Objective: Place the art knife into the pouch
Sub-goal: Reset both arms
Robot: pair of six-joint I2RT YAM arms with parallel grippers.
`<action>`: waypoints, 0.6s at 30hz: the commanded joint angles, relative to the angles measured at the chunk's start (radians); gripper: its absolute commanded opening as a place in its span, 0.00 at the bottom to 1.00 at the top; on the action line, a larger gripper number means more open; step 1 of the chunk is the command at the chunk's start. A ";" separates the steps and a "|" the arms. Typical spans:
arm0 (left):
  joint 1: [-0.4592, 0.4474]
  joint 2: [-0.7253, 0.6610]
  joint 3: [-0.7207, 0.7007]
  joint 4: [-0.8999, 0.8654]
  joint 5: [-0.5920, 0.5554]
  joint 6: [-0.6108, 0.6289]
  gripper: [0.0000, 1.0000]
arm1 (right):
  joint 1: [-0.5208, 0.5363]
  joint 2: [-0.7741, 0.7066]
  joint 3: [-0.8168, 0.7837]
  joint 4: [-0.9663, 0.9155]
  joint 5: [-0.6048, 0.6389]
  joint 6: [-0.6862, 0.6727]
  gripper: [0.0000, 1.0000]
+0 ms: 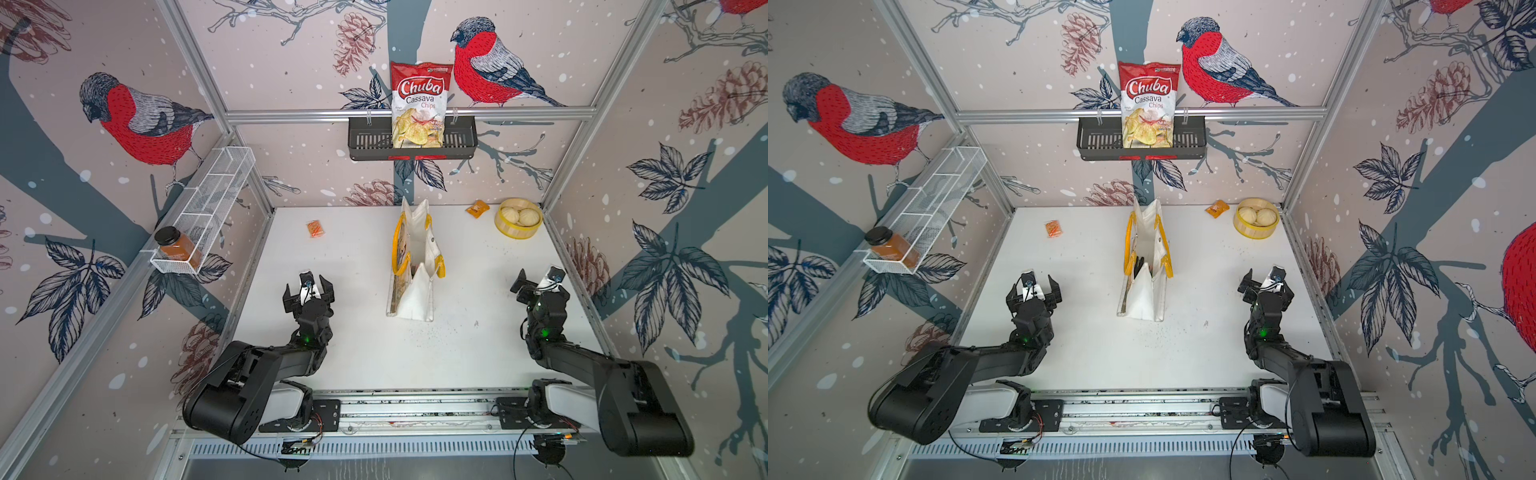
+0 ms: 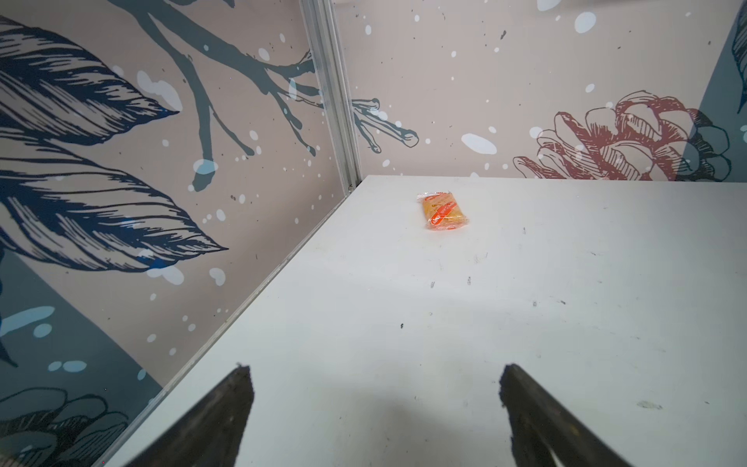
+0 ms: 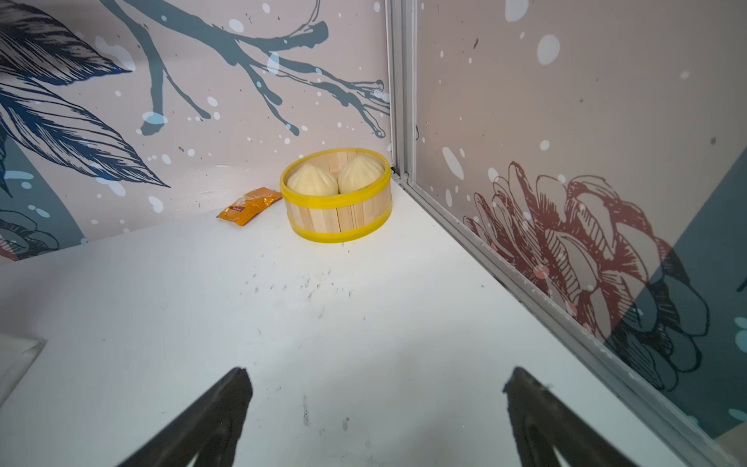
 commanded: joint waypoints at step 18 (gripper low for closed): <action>0.208 0.234 0.002 0.354 0.500 0.003 0.96 | -0.011 0.274 -0.017 0.457 -0.101 -0.011 1.00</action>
